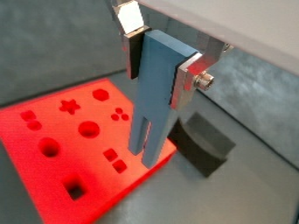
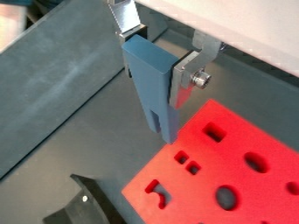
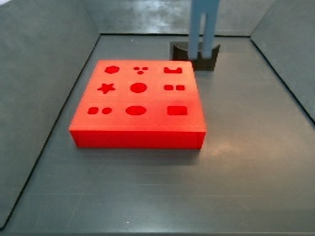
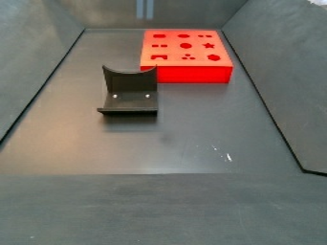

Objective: Insert the double-square object.

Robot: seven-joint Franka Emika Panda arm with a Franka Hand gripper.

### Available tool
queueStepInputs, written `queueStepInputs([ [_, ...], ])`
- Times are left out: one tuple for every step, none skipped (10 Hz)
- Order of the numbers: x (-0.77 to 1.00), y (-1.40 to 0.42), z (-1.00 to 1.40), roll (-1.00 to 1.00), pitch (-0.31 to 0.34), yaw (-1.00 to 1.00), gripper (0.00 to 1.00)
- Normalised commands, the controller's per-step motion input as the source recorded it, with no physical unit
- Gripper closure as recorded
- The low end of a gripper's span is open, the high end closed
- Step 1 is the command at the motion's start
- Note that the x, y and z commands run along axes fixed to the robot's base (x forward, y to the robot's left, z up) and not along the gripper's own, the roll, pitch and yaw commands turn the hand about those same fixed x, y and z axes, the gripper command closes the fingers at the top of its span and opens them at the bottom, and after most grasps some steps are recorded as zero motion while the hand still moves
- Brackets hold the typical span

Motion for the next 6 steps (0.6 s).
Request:
queueStepInputs([
  [-0.5, 0.26, -1.0, 0.0, -0.027, 0.04, 1.0],
  [-0.09, 0.02, -0.07, -0.11, -0.067, 0.02, 1.0],
  [0.0, 0.0, -0.1, 0.0, 0.0, 0.0, 1.0],
  [-0.51, 0.03, -0.61, 0.0, -0.021, 0.0, 1.0],
  [-0.41, 0.03, -0.58, -0.07, 0.0, 0.0, 1.0],
  [-0.39, 0.02, -0.47, -0.2, 0.0, 0.02, 1.0],
])
